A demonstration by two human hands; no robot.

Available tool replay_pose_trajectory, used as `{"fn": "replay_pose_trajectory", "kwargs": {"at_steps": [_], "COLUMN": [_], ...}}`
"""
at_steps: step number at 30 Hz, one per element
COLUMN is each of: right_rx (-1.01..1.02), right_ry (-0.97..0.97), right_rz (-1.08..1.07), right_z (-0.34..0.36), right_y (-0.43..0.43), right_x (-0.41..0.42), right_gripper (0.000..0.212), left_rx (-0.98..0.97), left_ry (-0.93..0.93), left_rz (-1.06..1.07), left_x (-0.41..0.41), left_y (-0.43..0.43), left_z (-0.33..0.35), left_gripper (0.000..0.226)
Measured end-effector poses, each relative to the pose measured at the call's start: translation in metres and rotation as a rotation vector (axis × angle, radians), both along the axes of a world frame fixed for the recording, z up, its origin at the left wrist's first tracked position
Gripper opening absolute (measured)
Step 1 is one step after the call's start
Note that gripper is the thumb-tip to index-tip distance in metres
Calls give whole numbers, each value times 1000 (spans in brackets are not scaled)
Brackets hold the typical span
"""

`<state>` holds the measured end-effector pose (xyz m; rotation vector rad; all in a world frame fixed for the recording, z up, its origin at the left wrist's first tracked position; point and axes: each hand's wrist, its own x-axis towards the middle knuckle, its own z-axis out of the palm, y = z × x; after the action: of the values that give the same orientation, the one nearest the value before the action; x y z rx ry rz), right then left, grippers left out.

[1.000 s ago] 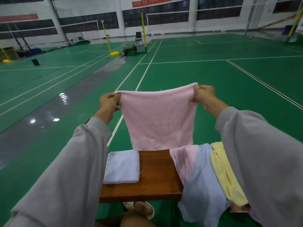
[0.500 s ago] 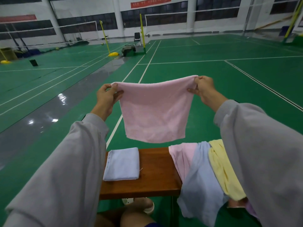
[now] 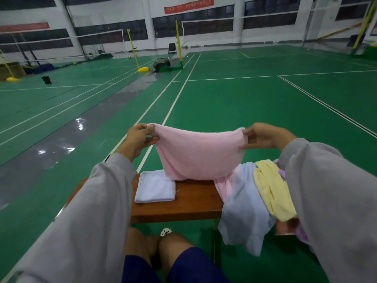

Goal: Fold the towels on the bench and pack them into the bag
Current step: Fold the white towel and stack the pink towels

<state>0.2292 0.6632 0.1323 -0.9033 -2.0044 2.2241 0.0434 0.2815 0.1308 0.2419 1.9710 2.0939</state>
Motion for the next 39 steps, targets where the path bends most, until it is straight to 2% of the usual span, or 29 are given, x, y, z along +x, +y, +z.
{"fn": "replay_pose_trajectory", "kwargs": {"at_steps": [4,7,12,17,20,25,28,32,39], "right_rx": [28,24,58,84,111,181,243,379,522], "right_ry": [-239,-340,-531,-677,-685,-613,-515,-360,-304], "right_rz": [196,253,394,516,516,434,333,150,21], "right_z": [-13,-25,-62,-83,-83,-94,-106,-120,-148], "right_y": [3,7,10,-2,-5,-2,-1,-6,-10], "right_x": [19,24,27,25,20,10,5,-5,-26], "right_gripper": [23,23,25,25,23,26,28,18,16], "left_rx": [-106,-347,-880,-1073,-1097,-1021,-935,-858,-852], "left_ry": [-10,-36,-350,-467,-474,-296,-214,-141,-32], "left_rz": [-3,-49,-496,-713,-729,-518,-422,-297,-158], "left_x": [10,13,13,22,20,12,6,-4,-23], "left_y": [1,0,-16,-14,-9,-2,0,2,12], "left_z": [-8,-17,-38,-59,-68,-78,-89,-108,-144], "left_gripper": [13,24,38,30,27,25,18,18,19]}}
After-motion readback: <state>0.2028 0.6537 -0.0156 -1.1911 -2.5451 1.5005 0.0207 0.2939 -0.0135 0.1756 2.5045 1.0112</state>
